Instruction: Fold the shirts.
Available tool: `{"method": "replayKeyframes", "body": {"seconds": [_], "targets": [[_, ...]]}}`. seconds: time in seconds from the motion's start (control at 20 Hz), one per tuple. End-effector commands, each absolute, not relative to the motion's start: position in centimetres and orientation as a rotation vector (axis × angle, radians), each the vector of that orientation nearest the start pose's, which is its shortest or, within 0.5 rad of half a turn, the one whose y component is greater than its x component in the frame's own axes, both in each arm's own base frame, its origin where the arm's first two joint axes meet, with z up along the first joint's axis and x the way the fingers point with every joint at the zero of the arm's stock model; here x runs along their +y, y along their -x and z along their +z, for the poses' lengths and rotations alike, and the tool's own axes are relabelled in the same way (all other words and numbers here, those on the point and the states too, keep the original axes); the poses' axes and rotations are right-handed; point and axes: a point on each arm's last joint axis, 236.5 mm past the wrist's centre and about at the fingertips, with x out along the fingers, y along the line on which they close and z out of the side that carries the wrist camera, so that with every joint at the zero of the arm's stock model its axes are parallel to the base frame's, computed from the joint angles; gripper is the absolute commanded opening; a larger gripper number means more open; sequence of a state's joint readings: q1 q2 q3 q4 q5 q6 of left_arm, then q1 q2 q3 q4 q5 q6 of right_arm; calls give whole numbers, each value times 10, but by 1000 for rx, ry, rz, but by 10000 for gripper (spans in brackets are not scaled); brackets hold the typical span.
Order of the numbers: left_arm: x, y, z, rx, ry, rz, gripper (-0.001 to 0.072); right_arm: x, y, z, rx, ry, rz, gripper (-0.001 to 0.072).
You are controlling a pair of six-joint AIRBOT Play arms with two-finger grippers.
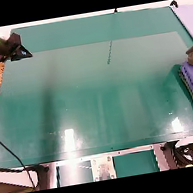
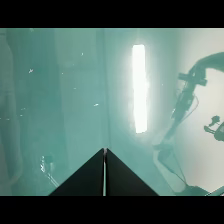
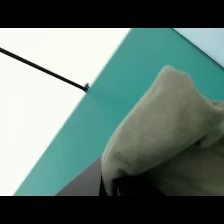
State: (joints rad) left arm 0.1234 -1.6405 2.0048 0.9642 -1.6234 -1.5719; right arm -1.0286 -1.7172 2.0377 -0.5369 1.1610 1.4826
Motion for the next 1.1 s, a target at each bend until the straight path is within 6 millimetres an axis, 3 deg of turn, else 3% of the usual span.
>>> {"method": "replayKeyframes", "body": {"seconds": [0.0,0.15,0.4,0.55,0.75,0.95,1.05], "targets": [[-78,-461,160,1189,426,-435,23,-372,-460,249,200,-965,-190,16],[-78,-461,160,1189,427,-434,22,-374,-464,227,239,-990,-181,16],[-78,-463,160,1186,445,-421,22,-356,-452,209,355,-1028,-130,16],[-78,-462,160,1188,445,-422,23,-354,-422,192,466,-1141,-173,15],[-79,-457,159,1209,438,-429,22,-367,-355,179,598,-1162,-335,15],[-79,-457,159,1208,438,-429,22,-355,-316,172,703,-1235,-344,15],[-79,-457,159,1209,438,-430,23,-346,-290,155,827,-1253,-401,15]]}}
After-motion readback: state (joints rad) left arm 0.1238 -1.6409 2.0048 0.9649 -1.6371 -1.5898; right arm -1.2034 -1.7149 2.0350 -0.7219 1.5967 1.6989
